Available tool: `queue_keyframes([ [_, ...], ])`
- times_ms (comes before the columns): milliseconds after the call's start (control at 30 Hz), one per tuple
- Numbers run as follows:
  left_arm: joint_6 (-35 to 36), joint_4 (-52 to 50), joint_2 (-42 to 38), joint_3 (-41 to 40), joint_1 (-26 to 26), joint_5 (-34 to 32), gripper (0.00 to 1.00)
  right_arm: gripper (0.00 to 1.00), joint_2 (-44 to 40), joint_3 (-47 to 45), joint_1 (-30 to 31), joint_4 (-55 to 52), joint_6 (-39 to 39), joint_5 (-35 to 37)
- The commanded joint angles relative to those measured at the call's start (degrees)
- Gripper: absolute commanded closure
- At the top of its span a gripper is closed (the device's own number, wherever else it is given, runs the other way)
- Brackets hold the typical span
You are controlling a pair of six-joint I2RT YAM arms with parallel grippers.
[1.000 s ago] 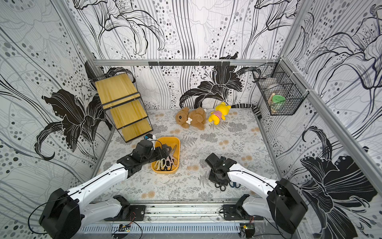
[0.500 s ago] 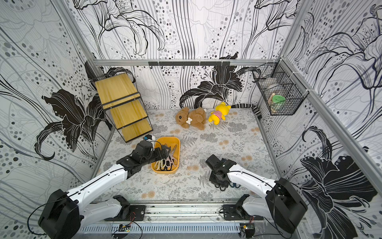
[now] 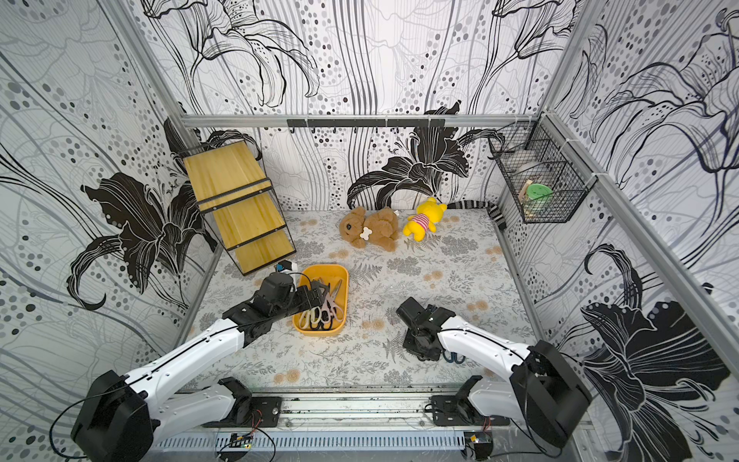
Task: Put the scissors into the storage box
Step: Pick up the scissors from the center of the board.
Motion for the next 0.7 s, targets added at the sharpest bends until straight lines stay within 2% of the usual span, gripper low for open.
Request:
queue_keyframes([
  [0, 0.61, 1.01, -0.74, -0.85, -0.2, -1.0, 0.03, 0.75, 1.43, -3.92, -0.01, 1.53, 1.65, -0.38],
  [433, 0.5, 1.34, -1.42, -1.74, -0.22, -1.17, 0.03, 0.75, -0.35, -0.88, 0.34, -5.54, 1.34, 2.64],
  [667, 0.54, 1.45, -1.51, -2.06, -0.28, -1.08, 0.03, 0.76, 0.81, -1.78, 0.59, -3.95, 1.65, 1.6],
])
